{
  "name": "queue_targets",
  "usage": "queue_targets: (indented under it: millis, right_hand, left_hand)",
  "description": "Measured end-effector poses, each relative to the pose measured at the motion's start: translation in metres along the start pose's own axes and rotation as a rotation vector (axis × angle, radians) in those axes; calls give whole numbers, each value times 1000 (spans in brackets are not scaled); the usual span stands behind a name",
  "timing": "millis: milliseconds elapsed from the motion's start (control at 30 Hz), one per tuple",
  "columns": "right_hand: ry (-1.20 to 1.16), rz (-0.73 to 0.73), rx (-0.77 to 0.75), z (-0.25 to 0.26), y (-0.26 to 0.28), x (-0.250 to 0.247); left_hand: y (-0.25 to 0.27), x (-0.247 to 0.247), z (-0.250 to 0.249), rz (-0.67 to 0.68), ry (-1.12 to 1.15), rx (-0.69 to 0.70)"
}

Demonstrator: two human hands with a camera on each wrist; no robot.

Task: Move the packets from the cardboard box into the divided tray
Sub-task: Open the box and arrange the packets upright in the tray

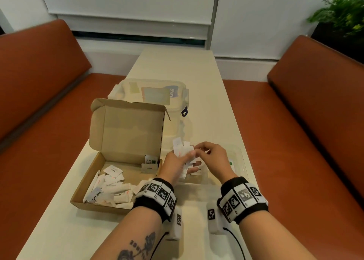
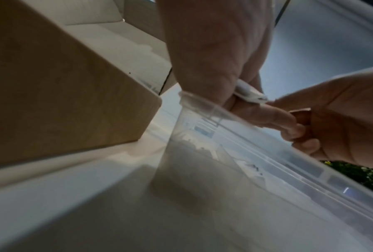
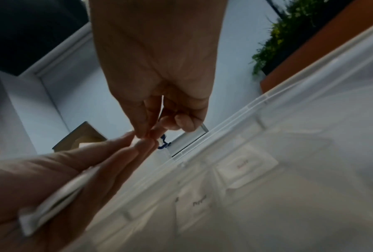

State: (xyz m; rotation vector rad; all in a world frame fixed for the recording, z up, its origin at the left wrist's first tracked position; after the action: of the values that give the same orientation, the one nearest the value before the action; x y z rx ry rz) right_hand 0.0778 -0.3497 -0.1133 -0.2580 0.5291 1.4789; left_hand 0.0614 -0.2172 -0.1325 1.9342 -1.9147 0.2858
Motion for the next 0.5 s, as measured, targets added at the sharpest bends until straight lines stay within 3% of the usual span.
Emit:
queue_targets:
  millis: [200, 367, 500]
  right_hand:
    - [-106, 69, 51, -2, 1, -11]
    - [-232, -116, 88, -12, -2, -23]
    - [-264, -120, 104, -19, 2, -22]
  left_hand:
    - [4, 8, -1, 98, -68, -66]
    - [1, 6, -1, -26, -41, -12]
    - [-1, 6, 2, -41, -58, 20]
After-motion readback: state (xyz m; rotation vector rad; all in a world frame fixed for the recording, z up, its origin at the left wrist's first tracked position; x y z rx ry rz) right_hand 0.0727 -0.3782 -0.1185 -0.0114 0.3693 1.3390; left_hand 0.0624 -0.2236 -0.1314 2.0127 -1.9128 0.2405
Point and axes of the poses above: each hand's wrist, its own y-axis away from the middle knuckle, its own x-axis out of the palm, z = x × y, the point moved 1 cm from there along -y, towards the middle knuckle, and after that the axes turned 11 degrees about x, right-handed, at the moved point
